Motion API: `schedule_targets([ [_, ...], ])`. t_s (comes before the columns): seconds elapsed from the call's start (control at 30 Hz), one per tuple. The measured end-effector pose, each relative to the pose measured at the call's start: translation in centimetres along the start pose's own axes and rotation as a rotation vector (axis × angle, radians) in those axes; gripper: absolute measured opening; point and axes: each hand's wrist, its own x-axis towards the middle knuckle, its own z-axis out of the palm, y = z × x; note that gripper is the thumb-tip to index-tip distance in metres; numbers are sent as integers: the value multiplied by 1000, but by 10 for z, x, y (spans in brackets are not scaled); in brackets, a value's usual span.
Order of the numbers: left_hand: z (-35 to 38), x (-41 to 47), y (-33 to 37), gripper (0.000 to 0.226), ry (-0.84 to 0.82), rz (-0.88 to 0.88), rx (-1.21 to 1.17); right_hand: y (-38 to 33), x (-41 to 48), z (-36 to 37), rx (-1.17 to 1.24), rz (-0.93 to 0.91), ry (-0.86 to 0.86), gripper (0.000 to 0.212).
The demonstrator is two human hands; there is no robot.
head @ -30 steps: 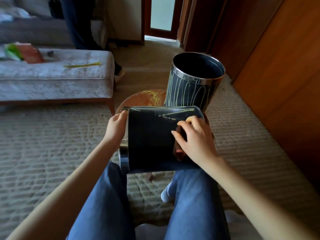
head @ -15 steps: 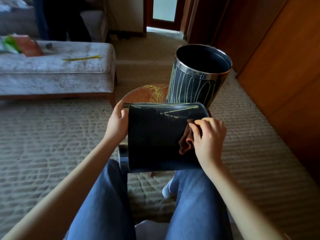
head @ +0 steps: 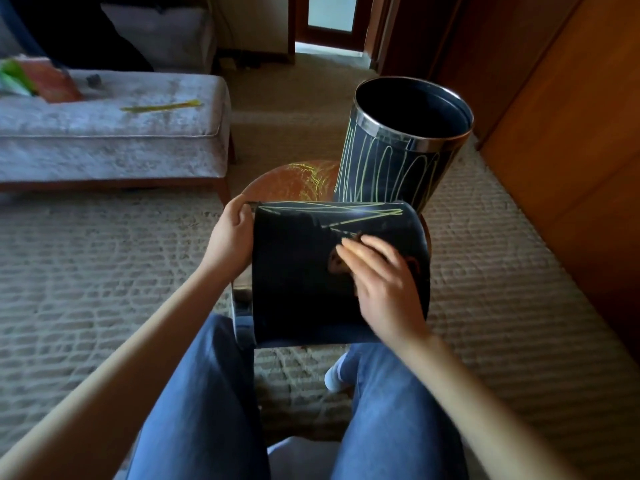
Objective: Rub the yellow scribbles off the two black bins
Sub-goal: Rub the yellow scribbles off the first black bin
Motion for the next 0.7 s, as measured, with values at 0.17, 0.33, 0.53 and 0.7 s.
schedule_targets([
  [0.17,-1,-12,1,41,24,5,-45,27,70,-5,158,45,-314,32],
  [0.33,0,-6,1,45,7,-15,-84,14,61,-7,122,37,-250,36],
  [0.53,2,-10,5,44,20,15,-103,-7,-30,-26,19,-230,-277,34],
  [0.7,0,-31,-8,45,67,75,-28,19,-14,-46,-33,-148,-185,33],
])
